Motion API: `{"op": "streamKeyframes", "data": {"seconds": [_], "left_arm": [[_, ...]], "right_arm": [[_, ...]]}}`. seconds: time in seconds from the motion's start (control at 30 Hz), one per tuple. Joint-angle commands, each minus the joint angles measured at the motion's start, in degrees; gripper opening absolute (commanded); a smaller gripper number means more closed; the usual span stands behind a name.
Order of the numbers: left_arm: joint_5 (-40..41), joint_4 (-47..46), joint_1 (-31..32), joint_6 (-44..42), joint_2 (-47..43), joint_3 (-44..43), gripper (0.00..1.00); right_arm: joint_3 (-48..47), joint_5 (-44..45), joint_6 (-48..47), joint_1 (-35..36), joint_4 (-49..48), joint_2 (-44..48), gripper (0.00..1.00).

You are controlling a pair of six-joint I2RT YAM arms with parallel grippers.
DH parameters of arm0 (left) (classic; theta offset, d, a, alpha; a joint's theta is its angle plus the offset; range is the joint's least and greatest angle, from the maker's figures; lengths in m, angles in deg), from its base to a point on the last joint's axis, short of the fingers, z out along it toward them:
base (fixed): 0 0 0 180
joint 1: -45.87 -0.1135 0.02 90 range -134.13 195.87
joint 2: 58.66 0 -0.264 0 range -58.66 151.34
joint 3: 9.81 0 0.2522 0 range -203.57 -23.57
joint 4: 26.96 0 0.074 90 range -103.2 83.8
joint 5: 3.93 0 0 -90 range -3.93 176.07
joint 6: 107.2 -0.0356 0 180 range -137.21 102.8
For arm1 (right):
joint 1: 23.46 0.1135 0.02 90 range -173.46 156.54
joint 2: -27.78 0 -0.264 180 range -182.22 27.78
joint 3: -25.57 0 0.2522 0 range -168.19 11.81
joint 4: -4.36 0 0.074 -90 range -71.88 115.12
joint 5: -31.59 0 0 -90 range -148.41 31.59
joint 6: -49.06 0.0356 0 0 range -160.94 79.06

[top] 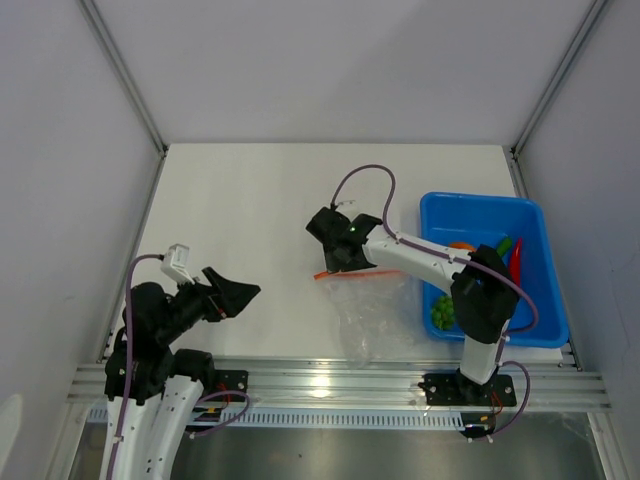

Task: Place the food in the zip-top bag and seal the zipper
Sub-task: Pick up the zipper food storage bag at the center of the board.

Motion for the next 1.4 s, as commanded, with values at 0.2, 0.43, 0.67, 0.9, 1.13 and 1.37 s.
{"op": "streamKeyframes", "data": {"seconds": [0.2,0.43,0.67,0.9,1.13,1.37], "left_arm": [[-2.2,-2.2,-0.4,0.0,0.1,-1.8,0.90],[-1.6,-1.3,-0.4,0.4,-0.5,-3.5,0.90],[1.4,0.3,-0.4,2.8,-0.9,-3.7,0.89],[5.4,3.4,-0.4,5.9,0.8,-3.9,0.84],[5.6,5.3,-0.4,9.0,4.4,-3.9,0.78],[-0.4,1.7,-0.4,9.7,7.3,-1.7,0.93]], "right_arm": [[7.7,-8.3,-4.2,6.5,-4.7,9.2,0.93],[5.3,-3.1,-9.0,12.6,-4.2,3.6,0.91],[6.0,6.4,-6.5,15.8,-3.3,1.4,0.79],[9.1,11.4,-5.7,17.4,-3.7,2.4,0.67],[12.8,10.8,-6.2,18.0,-7.1,3.2,0.45],[15.3,10.4,-7.6,18.1,-11.2,5.3,0.00]]}}
